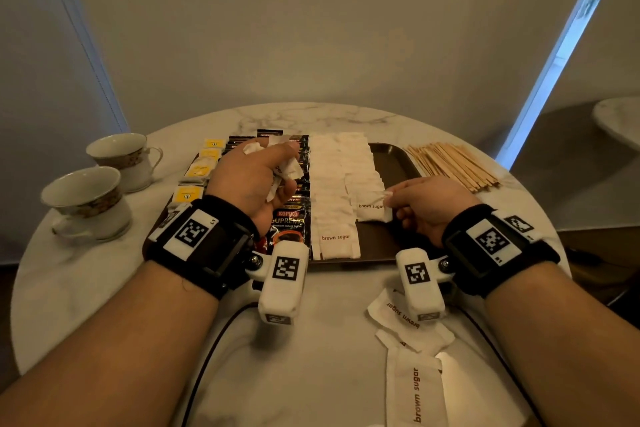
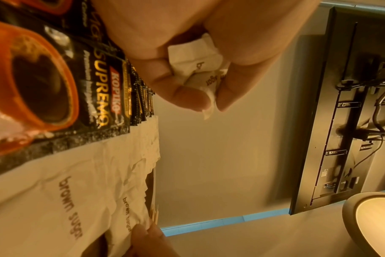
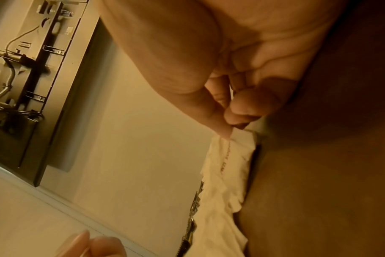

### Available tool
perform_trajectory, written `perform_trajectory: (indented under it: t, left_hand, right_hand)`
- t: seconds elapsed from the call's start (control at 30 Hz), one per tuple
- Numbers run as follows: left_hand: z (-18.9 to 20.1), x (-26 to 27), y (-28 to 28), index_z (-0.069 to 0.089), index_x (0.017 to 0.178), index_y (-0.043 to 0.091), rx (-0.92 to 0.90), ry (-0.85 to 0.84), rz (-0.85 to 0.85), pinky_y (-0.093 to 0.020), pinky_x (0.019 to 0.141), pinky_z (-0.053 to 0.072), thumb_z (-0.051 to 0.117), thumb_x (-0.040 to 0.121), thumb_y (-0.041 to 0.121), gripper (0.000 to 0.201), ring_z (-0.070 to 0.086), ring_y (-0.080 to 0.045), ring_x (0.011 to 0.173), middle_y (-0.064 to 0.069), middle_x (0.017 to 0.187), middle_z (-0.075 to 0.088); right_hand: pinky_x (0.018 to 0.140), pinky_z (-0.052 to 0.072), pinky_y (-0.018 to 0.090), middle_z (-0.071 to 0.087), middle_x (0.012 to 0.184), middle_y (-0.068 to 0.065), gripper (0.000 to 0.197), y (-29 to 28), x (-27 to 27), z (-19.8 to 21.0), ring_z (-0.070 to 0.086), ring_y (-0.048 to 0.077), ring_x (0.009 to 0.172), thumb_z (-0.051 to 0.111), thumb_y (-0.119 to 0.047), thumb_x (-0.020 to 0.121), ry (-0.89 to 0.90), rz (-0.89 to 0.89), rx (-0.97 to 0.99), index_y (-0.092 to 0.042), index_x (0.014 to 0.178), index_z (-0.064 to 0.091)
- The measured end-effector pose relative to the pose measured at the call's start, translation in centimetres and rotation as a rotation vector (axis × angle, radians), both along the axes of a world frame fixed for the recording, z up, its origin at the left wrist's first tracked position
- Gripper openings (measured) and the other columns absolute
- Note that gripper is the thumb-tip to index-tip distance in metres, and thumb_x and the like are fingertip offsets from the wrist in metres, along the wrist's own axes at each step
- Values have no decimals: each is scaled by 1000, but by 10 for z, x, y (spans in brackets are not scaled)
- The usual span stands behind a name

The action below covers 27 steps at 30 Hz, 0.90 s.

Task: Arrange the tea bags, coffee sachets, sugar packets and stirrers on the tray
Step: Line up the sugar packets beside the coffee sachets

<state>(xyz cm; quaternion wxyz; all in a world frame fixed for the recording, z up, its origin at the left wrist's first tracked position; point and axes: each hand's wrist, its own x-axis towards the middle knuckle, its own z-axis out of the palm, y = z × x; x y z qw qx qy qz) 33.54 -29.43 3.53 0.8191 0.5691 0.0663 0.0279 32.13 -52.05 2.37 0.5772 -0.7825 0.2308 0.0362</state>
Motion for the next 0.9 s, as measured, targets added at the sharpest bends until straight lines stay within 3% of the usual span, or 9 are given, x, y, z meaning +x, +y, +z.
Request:
perform_trajectory:
  t: [0.13, 0.27, 0.3, 0.37, 0.43, 0.53, 0.63, 0.73, 0.9]
  left_hand:
    - [2, -2, -1, 64, 76, 23, -2, -13, -8, -23, 48, 48, 77, 89, 12, 22, 62, -13, 67, 1, 76, 71]
    - [2, -2, -2, 65, 74, 23, 2, -17, -14, -23, 47, 48, 76, 90, 11, 22, 62, -10, 61, 2, 72, 70]
    - [2, -2, -2, 65, 75, 22, 3, -14, -12, -22, 47, 48, 76, 90, 11, 21, 62, -10, 60, 3, 72, 70]
    - [2, -2, -3, 66, 77, 22, 3, -10, -8, -22, 47, 48, 77, 89, 12, 19, 62, -11, 63, 2, 74, 70]
    - [2, -3, -2, 66, 76, 23, 0, -4, -4, -23, 47, 48, 78, 88, 13, 20, 61, -14, 68, 0, 78, 70]
    - [2, -3, -2, 66, 73, 24, -5, 8, -6, -23, 48, 49, 79, 88, 13, 23, 61, -15, 70, 1, 78, 70]
    - [3, -4, -3, 64, 80, 21, 4, 30, -22, -23, 48, 49, 79, 88, 14, 18, 61, -15, 68, 1, 75, 68]
    - [4, -7, -6, 67, 90, 18, 25, 62, -45, -22, 46, 49, 76, 89, 16, 9, 59, -15, 66, -1, 79, 65]
    - [9, -11, -8, 66, 91, 15, -22, 110, -63, -23, 44, 48, 65, 92, 12, 3, 58, -17, 61, -4, 77, 63]
  right_hand:
    - [74, 56, 31, 74, 98, 17, 12, -1, 1, 0, 59, 18, 69, 67, 1, 92, -7, -6, 4, -8, 95, 75]
    - [88, 59, 38, 74, 95, 18, 12, 0, 3, -2, 62, 19, 70, 69, 1, 91, -5, 1, 10, -7, 98, 74]
    - [87, 60, 39, 73, 91, 17, 12, 0, 2, -2, 63, 19, 68, 69, 1, 91, -5, 5, 13, -7, 100, 74]
    - [73, 63, 33, 72, 86, 15, 14, -1, 0, -2, 64, 17, 65, 69, 0, 91, -16, 13, 29, -6, 104, 72]
    - [61, 59, 30, 70, 89, 13, 16, 0, -1, -1, 64, 17, 67, 69, -1, 92, -41, 5, 52, -8, 106, 70]
    - [66, 59, 32, 69, 94, 11, 17, 2, -3, 2, 64, 19, 73, 70, -4, 92, -121, -12, 68, -11, 107, 68]
    - [68, 58, 31, 67, 92, 12, 13, 11, -6, 9, 64, 19, 71, 65, -5, 95, -193, 90, 146, -6, 108, 69]
    - [74, 61, 33, 69, 100, 19, 16, 22, -8, 14, 69, 25, 81, 61, -6, 98, -121, 195, 225, 0, 111, 68]
    - [81, 62, 34, 71, 107, 19, 19, 26, -1, 12, 72, 25, 89, 62, -9, 99, -64, 193, 252, 0, 114, 68]
